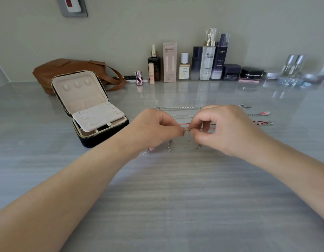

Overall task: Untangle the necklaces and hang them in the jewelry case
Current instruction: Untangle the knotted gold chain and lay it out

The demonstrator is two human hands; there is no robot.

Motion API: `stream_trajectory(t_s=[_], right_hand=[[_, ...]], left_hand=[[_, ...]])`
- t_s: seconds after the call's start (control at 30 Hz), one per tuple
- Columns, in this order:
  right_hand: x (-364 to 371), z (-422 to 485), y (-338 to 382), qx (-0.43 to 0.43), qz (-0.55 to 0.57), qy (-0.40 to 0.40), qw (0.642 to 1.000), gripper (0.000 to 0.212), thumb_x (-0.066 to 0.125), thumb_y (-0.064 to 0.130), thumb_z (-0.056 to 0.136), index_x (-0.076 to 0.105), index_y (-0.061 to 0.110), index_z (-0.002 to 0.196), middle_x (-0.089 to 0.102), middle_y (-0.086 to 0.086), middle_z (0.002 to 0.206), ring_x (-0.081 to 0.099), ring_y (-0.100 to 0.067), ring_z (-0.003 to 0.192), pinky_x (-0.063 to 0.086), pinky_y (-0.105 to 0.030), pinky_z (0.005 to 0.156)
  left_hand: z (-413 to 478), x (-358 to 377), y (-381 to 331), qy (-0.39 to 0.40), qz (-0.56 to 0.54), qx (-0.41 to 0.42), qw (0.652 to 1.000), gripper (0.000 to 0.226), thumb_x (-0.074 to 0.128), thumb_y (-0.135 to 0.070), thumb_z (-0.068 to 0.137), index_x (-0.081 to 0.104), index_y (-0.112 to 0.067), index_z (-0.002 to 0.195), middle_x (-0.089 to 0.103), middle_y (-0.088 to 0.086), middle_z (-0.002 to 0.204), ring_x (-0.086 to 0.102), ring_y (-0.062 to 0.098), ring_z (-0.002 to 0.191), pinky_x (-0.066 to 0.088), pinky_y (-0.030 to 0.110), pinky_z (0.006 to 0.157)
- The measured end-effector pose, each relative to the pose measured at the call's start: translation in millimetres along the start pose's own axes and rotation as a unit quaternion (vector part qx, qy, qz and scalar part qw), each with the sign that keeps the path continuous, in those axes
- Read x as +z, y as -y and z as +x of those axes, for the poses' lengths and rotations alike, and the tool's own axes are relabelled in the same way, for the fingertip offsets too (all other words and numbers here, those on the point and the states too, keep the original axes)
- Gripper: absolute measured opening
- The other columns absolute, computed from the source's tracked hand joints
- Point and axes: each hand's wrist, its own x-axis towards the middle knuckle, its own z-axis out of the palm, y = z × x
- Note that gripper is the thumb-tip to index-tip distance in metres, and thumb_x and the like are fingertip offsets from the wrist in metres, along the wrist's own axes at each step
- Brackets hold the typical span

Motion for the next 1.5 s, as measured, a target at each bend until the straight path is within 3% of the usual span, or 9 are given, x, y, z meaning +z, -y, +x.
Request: stream_trajectory(t_s=[0.13, 0.3, 0.5, 0.63, 0.83, 0.93, 1.17, 1.37, 1.5], right_hand=[[-1.2, 1.1, -1.4, 0.036, 0.05, 0.006, 0.998, 0.013, 0.065, 0.022, 0.069, 0.063, 0.032, 0.062, 0.065, 0.009, 0.065, 0.058, -0.007, 0.064, 0.047, -0.028, 0.067], [-1.9, 2.3, -2.5, 0.043, 0.132, 0.002, 0.99, 0.015, 0.068, 0.012, 0.071, 0.066, 0.025, 0.063, 0.065, 0.004, 0.062, 0.054, -0.012, 0.055, 0.045, -0.023, 0.059], [-0.9, 3.4, -0.7, 0.064, 0.227, 0.012, 0.972, 0.015, 0.067, 0.008, 0.075, 0.066, 0.02, 0.066, 0.06, 0.01, 0.057, 0.049, -0.007, 0.054, 0.039, -0.015, 0.053], [-0.8, 5.6, -0.8, 0.09, 0.306, 0.007, 0.948, 0.018, 0.07, 0.007, 0.074, 0.069, 0.02, 0.062, 0.063, 0.009, 0.059, 0.052, -0.006, 0.059, 0.043, -0.019, 0.06], [-1.3, 5.6, -1.1, 0.11, 0.367, 0.02, 0.923, 0.024, 0.066, -0.001, 0.076, 0.065, 0.019, 0.061, 0.059, 0.01, 0.053, 0.05, -0.002, 0.053, 0.042, -0.01, 0.057], [-0.6, 5.7, 0.3, 0.112, 0.364, 0.026, 0.924, 0.022, 0.066, -0.001, 0.075, 0.064, 0.018, 0.064, 0.058, 0.012, 0.052, 0.047, -0.002, 0.053, 0.04, -0.01, 0.055], [1.4, 6.1, 0.1, 0.109, 0.308, 0.009, 0.945, 0.014, 0.071, 0.007, 0.07, 0.067, 0.018, 0.064, 0.064, -0.011, 0.073, 0.051, -0.018, 0.067, 0.041, -0.032, 0.067], [2.4, 5.6, 0.0, 0.075, 0.233, 0.012, 0.97, 0.013, 0.069, 0.004, 0.07, 0.063, 0.015, 0.064, 0.054, 0.009, 0.053, 0.045, -0.005, 0.051, 0.037, -0.017, 0.051], [4.2, 4.9, 1.0, 0.07, 0.233, 0.029, 0.97, 0.015, 0.068, 0.004, 0.067, 0.061, 0.016, 0.063, 0.055, 0.003, 0.055, 0.045, -0.006, 0.05, 0.037, -0.019, 0.05]], left_hand=[[0.6, -1.4, -0.8, -0.005, -0.003, -0.016, 1.0, 0.006, 0.074, -0.027, 0.073, 0.072, -0.022, 0.07, 0.054, 0.005, 0.07, 0.045, 0.018, 0.06, 0.039, 0.025, 0.055], [0.6, -4.4, -2.0, -0.017, -0.02, -0.028, 0.999, 0.006, 0.076, -0.024, 0.067, 0.073, -0.02, 0.065, 0.05, -0.001, 0.056, 0.04, 0.014, 0.053, 0.031, 0.022, 0.054], [1.0, -6.5, -2.9, -0.01, -0.01, -0.035, 0.999, 0.014, 0.073, -0.032, 0.07, 0.072, -0.025, 0.058, 0.047, 0.006, 0.076, 0.04, 0.018, 0.074, 0.032, 0.03, 0.066], [-0.5, -8.7, -0.9, 0.023, -0.008, -0.005, 1.0, 0.024, 0.065, -0.031, 0.083, 0.071, -0.025, 0.06, 0.052, 0.003, 0.074, 0.038, 0.02, 0.071, 0.031, 0.028, 0.061], [-2.5, -1.4, 0.6, 0.019, 0.014, 0.052, 0.998, 0.017, 0.062, -0.022, 0.087, 0.066, -0.023, 0.07, 0.053, 0.007, 0.073, 0.04, 0.015, 0.06, 0.03, 0.02, 0.046], [-2.5, 1.8, -2.1, -0.002, -0.011, 0.101, 0.995, 0.01, 0.062, -0.013, 0.085, 0.065, -0.021, 0.08, 0.055, -0.002, 0.073, 0.042, 0.0, 0.045, 0.03, 0.009, 0.039], [-6.6, -0.4, -5.9, -0.022, 0.006, 0.162, 0.987, 0.011, 0.066, -0.011, 0.081, 0.065, -0.02, 0.075, 0.051, -0.025, 0.043, 0.042, -0.002, 0.039, 0.028, 0.005, 0.039], [-5.3, -0.1, -3.5, -0.052, 0.059, 0.18, 0.981, 0.02, 0.066, -0.014, 0.077, 0.061, -0.027, 0.063, 0.052, -0.031, 0.048, 0.042, 0.002, 0.043, 0.032, 0.01, 0.04], [-5.9, 5.4, -6.1, -0.028, 0.036, 0.125, 0.991, 0.016, 0.061, -0.012, 0.078, 0.058, -0.021, 0.064, 0.049, -0.023, 0.04, 0.041, 0.0, 0.036, 0.03, 0.009, 0.036]])
